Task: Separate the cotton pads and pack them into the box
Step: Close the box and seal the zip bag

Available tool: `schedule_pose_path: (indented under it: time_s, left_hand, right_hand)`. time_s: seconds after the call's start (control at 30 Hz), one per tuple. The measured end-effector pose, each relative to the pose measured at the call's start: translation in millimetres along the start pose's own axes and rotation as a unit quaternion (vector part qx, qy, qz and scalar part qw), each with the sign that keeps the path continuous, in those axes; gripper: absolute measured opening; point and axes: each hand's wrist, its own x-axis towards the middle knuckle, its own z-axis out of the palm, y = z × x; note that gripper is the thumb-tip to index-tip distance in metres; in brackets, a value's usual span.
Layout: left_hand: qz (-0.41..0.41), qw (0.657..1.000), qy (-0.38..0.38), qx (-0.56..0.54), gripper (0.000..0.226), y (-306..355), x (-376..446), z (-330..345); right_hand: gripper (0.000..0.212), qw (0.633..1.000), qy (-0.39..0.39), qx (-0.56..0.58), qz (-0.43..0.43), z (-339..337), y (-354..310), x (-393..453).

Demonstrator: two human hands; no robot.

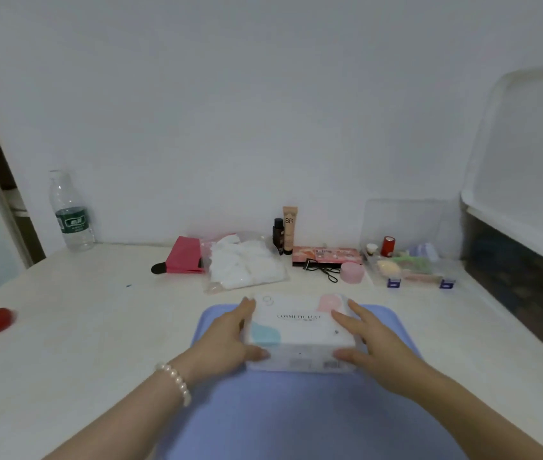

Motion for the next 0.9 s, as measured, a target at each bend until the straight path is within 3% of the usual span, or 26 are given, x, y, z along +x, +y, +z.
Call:
schedule_pose_path:
  time_s: [0.23,0.43,0.53,0.67,0.9]
  left_hand:
    - [-0.022,0.999,-0.001,-0.046,0.093,-2.2,35.1,5.5]
    - [-0.011,0.999,-0.012,-0.028,0.089,-1.0,38.9,3.4]
    - [0.032,0.995,0.035,0.090,0.080,6.5,33.2,7.3]
    - [0.139,0.939,0.071,0.305,0.077,15.3,20.5,24.3]
    - [0.127,0.927,0.098,0.338,0.098,15.2,14.5,33.4]
  right_hand:
    - [0.064,0.997,0.023,0.069,0.015,-3.1,8.9,29.0]
    - [0.062,0.998,0.017,0.057,0.019,-2.1,7.0,35.7]
    - [0.062,0.996,0.035,-0.077,0.023,3.2,4.1,39.0]
    - [0.056,0.963,0.104,-0.246,-0.038,28.1,-9.7,33.0]
    - [0.076,0.957,0.081,-0.277,0.004,41.2,-21.6,29.3]
